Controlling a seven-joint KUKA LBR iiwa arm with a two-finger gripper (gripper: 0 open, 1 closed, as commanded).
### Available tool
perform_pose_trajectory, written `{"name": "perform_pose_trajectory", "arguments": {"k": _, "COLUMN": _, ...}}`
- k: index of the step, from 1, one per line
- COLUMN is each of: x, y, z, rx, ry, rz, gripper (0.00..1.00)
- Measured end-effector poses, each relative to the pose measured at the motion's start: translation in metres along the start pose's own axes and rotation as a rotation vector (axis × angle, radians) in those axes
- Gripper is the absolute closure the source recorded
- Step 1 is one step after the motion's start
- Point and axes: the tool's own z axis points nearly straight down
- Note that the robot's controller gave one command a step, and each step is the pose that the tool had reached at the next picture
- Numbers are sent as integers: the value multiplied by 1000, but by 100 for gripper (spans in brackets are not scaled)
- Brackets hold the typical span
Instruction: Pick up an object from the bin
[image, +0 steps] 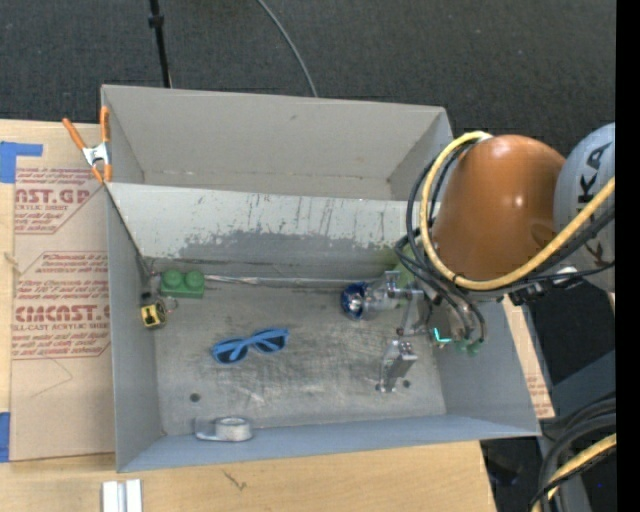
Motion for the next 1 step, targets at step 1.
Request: {"name": "perform_pose_trajectory", "arguments": {"k": 1, "x": -34, "y": 70, "z": 71, "rx": -2, "ry": -4, "rz": -115, "gripper": 0}}
